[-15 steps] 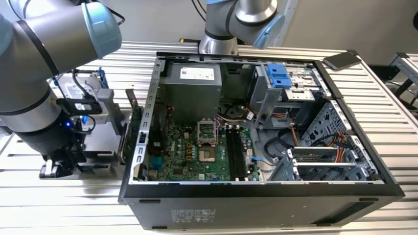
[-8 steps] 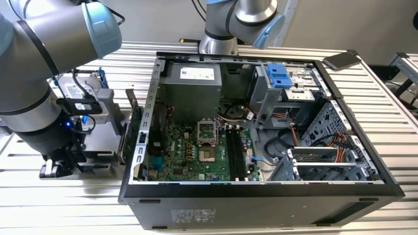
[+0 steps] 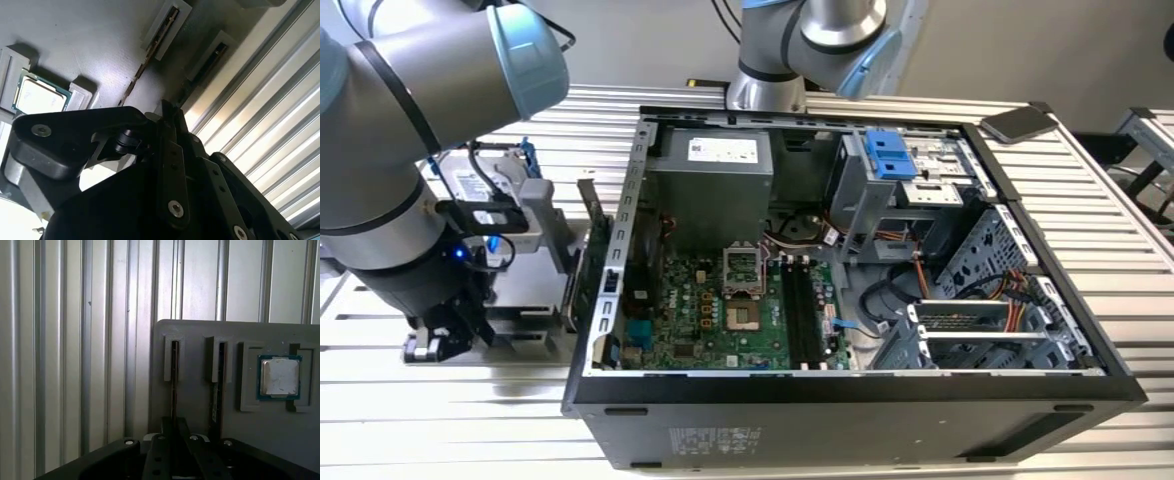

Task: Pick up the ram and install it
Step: 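Pick up the ram and move it above insertion slot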

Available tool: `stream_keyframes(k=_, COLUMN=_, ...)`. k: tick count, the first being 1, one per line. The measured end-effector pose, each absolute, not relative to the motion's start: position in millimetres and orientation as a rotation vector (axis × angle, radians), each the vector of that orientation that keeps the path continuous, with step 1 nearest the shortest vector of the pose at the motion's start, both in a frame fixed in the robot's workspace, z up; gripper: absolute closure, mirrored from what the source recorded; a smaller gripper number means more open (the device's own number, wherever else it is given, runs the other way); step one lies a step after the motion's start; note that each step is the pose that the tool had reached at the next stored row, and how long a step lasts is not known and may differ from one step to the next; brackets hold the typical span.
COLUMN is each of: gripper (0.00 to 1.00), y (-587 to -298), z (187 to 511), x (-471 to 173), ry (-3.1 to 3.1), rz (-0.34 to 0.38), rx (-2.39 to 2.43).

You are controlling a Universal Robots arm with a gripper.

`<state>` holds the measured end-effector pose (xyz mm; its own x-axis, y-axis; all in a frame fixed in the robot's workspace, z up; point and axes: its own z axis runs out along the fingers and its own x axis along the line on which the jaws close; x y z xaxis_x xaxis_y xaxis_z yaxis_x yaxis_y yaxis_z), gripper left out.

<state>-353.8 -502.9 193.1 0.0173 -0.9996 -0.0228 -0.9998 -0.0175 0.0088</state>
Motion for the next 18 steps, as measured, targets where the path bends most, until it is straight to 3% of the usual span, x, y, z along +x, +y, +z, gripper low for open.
stream_keyframes(k=12, gripper=1.0, y=-502.8, z=194.6, x=-353.8, ry=2.195, rz=0.036, rx=-2.234)
stream_keyframes(k=18, gripper=1.0, y=-502.9, z=211.1, x=-353.8, ry=2.195, rz=0.036, rx=-2.233)
